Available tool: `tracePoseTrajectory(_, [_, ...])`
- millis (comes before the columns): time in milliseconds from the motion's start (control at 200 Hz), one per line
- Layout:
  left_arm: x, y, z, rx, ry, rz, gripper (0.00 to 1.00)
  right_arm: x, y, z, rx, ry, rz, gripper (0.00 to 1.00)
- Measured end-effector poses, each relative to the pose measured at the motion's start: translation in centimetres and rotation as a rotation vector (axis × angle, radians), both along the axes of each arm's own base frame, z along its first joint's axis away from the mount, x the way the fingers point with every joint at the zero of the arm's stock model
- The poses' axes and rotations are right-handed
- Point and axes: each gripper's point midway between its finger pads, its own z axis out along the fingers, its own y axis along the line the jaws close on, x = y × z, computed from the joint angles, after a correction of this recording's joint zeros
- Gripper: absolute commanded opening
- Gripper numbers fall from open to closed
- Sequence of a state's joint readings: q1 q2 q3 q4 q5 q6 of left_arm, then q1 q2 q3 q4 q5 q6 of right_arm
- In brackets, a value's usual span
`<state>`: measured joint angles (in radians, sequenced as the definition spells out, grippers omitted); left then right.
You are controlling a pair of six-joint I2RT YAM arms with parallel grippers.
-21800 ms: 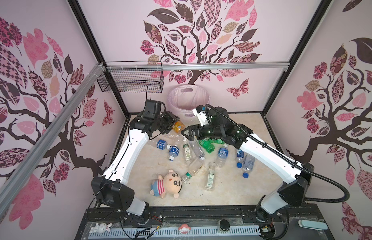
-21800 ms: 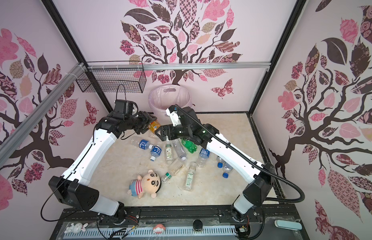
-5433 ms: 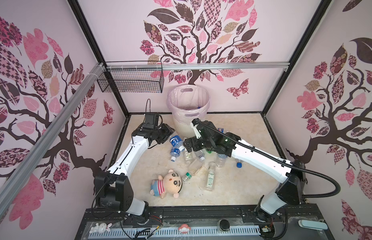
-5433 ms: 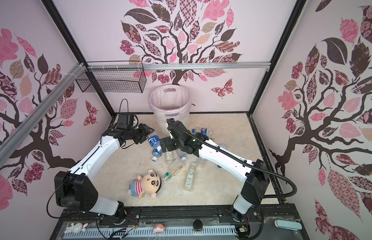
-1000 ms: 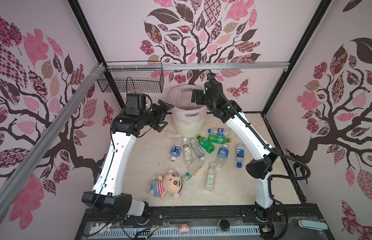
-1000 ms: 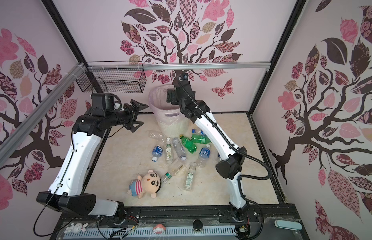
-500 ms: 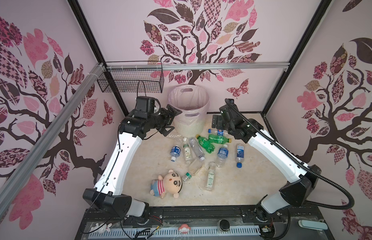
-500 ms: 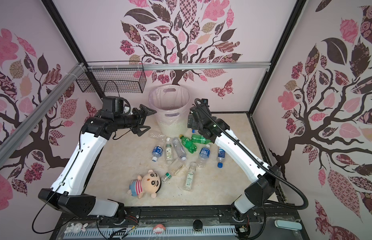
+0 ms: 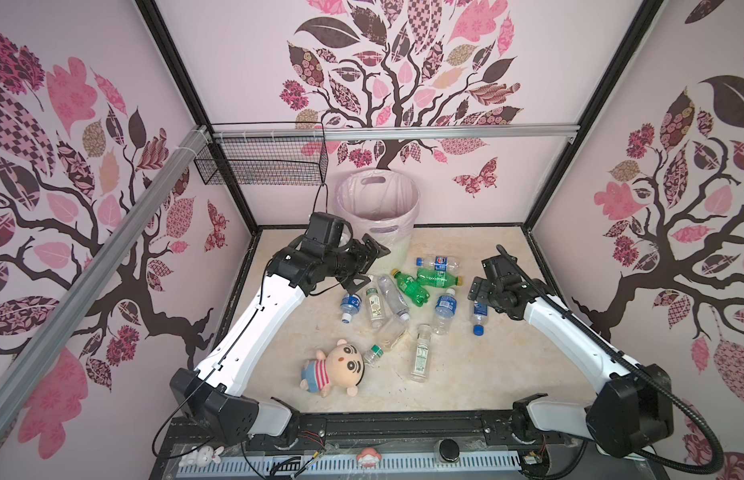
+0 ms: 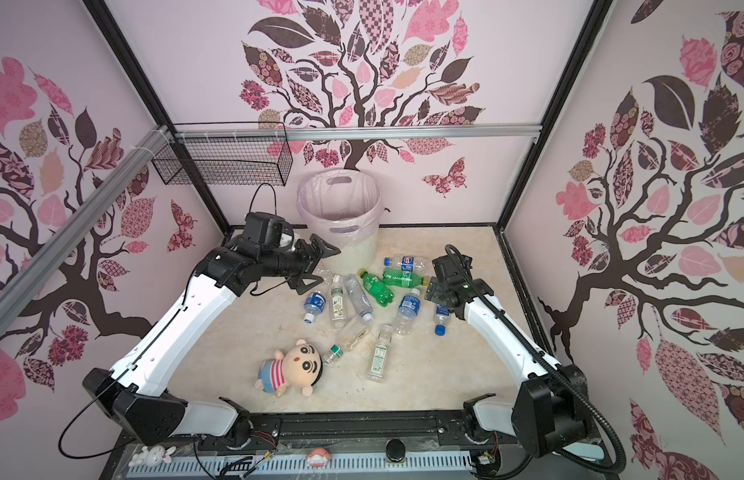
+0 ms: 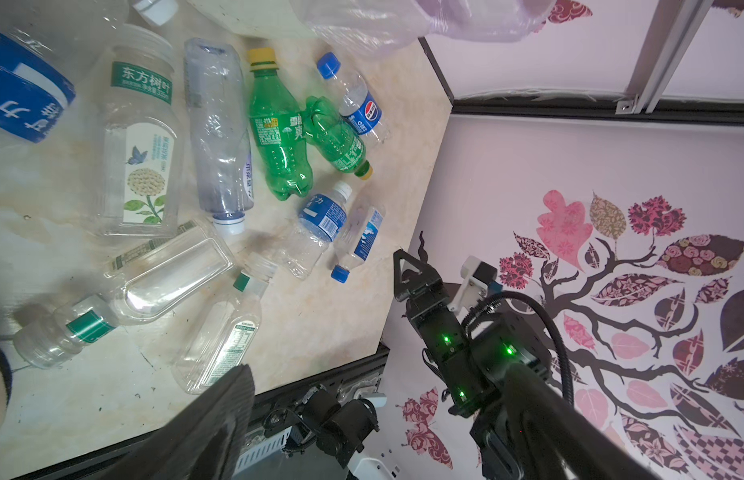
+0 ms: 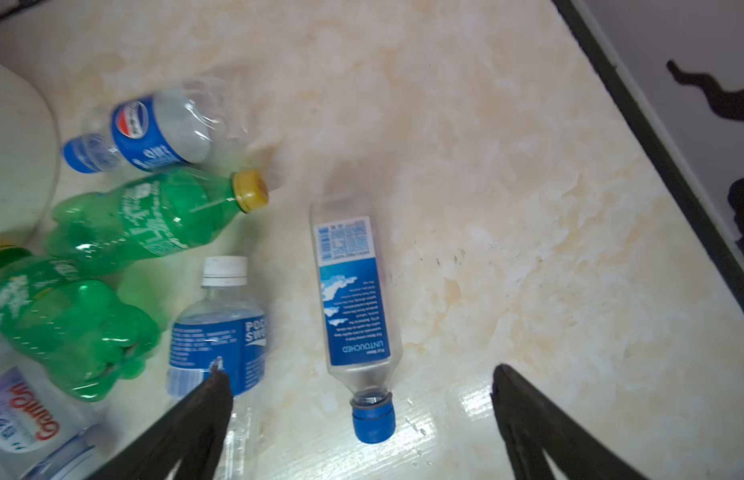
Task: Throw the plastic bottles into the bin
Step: 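Move the right gripper down to the blue-capped Earth's Finest Water bottle, then close the right gripper around the Earth's Finest Water bottle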
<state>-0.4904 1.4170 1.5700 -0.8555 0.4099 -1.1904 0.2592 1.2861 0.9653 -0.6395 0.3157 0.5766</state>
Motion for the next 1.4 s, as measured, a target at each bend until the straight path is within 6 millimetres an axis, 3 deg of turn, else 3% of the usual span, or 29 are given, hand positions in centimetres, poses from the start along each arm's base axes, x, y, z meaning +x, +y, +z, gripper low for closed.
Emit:
tracePoseTrajectory(145, [-0.2, -2.1, -1.5, 0.004, -0.002, -0.035, 0.97, -1.0, -0.4, -3.3, 0.018, 0.057, -0.002, 1.0])
tracePoseTrajectory(290, [-0.5, -3.4, -4.2, 0.026, 0.011, -0.064, 0.97, 0.2, 0.7, -4.9, 0.046, 0.059, 0.04, 1.0])
tracePoseTrajectory(495, [-0.6, -3.8, -6.6, 0.059, 0.006, -0.09, 0.97, 1.4, 1.8, -8.0, 0.066, 0.096, 0.091, 0.97])
tracePoseTrajectory(585, [-0.5, -3.8, -6.9, 0.064, -0.012, -0.098, 0.97, 1.4, 1.8, -8.8, 0.064, 0.106, 0.1, 0.9])
tracePoseTrajectory(890, [0.0, -4.0, -8.1, 0.115, -0.049, -0.142, 0.97, 1.8, 1.8, -9.3, 0.063, 0.095, 0.116, 0.63])
tracePoseTrajectory(1400, [0.6, -3.2, -8.5, 0.185, -0.044, -0.117, 0.97, 1.7, 1.4, -9.1, 0.074, 0.105, 0.089, 0.53])
